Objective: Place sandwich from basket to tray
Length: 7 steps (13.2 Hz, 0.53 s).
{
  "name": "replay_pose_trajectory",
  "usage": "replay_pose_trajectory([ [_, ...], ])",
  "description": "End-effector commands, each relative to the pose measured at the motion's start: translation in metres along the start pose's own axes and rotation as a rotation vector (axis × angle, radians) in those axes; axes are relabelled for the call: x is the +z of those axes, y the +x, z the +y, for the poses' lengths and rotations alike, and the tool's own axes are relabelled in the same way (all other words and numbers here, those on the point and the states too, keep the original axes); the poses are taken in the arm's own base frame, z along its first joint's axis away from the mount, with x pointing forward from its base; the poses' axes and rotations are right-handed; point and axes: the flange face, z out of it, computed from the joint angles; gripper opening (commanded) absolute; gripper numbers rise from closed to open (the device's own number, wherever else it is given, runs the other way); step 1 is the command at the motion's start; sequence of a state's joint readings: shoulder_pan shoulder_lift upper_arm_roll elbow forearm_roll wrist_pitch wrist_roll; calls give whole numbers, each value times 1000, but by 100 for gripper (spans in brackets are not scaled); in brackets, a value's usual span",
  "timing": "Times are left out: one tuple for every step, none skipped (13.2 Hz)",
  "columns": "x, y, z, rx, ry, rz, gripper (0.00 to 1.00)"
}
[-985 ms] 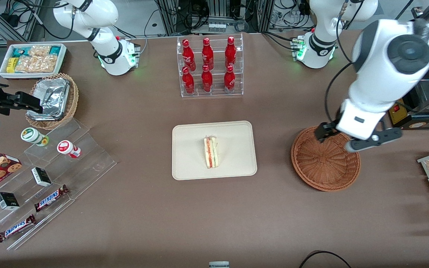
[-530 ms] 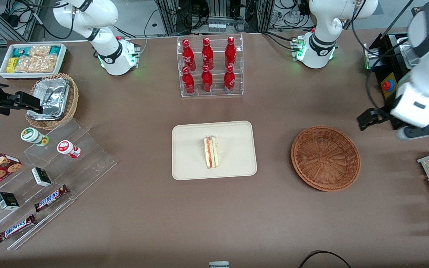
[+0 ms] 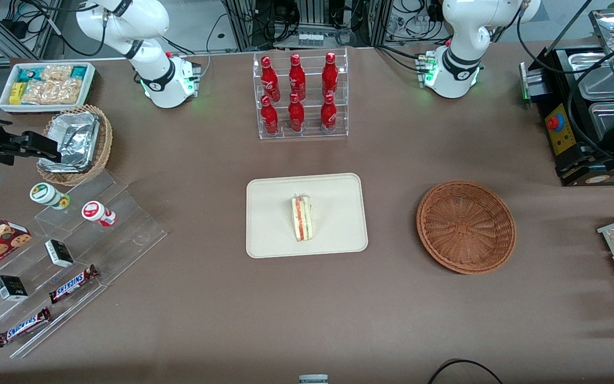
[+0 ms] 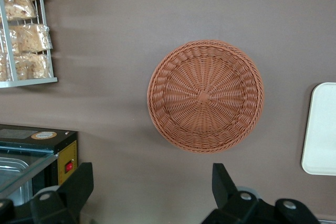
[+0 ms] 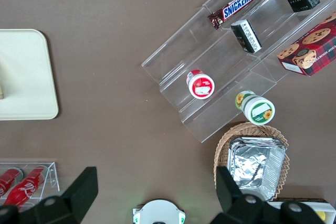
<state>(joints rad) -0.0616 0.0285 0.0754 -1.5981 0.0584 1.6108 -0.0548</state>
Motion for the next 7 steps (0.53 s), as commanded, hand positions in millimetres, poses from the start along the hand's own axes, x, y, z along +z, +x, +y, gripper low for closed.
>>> replay_pose_trajectory([
  [-6, -8, -4, 46, -7, 6, 100],
  [-10, -7, -5, 47, -9, 15, 100],
  [-14, -6, -5, 47, -22, 22, 100],
  [-17, -6, -11, 30, -53, 27, 100],
  [-24, -4, -14, 22, -79, 42, 100],
  [-29, -2, -14, 20, -82, 51, 100],
  [-30, -2, -12, 22, -82, 53, 100],
])
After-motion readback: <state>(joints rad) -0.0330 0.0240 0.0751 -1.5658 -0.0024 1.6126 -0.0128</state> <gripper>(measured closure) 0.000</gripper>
